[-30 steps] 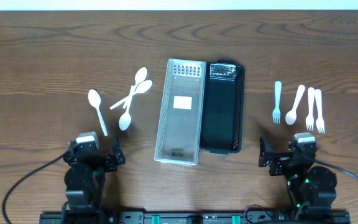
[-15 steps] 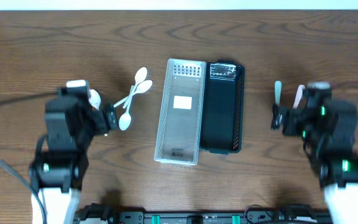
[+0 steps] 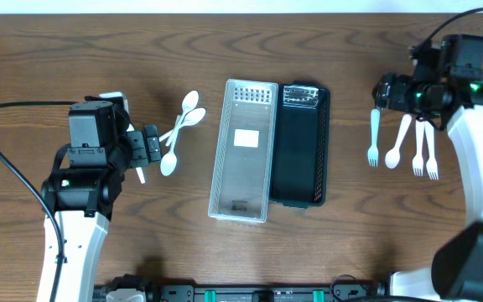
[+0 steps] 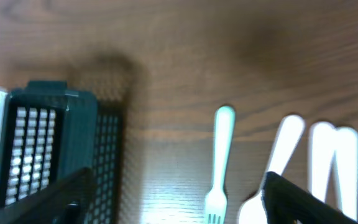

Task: Pack container
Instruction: 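Reach the right gripper to the leftmost white fork and grasp it, then carry the fork with the right gripper into the dark green tray and release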

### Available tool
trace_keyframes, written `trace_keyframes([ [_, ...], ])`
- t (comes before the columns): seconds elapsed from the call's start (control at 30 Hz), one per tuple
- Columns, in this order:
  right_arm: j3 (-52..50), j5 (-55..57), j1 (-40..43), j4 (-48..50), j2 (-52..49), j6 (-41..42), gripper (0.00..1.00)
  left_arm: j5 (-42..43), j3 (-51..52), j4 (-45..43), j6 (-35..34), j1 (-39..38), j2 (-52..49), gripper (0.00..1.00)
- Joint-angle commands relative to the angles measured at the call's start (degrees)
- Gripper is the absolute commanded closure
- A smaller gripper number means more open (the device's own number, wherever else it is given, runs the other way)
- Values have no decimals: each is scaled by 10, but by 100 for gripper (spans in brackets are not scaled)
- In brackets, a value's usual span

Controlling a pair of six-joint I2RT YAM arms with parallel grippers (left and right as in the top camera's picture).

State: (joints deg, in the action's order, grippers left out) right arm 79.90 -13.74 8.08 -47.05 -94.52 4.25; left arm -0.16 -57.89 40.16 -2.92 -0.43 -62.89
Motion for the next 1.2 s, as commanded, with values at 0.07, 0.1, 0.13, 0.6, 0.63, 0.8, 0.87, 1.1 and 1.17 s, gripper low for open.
trace_keyframes([
  [0.07,7,55,-7,-36,-76,10,17,2,-11,2,3,3,0,2],
  [0.1,7,71,-7,-36,-87,22,20,2,-11,2,3,3,0,2],
  [0.13,7,83,-6,-35,-97,37,20,2,-11,2,3,3,0,2],
  [0.6,7,116,-36,-21,-200,92,37,2,-11,2,3,3,0,2],
  [0.63,7,120,-36,-20,-207,97,37,2,-11,2,3,3,0,2],
  [0.8,7,125,-36,-16,-233,114,46,2,-11,2,3,3,0,2],
  [0.87,6,130,-35,-16,-240,120,48,2,-11,2,3,3,0,2],
  [1.1,6,135,-36,-16,-262,120,73,2,-11,2,3,3,0,2],
  [1.17,6,135,-36,-17,-266,120,93,2,-11,2,3,3,0,2],
])
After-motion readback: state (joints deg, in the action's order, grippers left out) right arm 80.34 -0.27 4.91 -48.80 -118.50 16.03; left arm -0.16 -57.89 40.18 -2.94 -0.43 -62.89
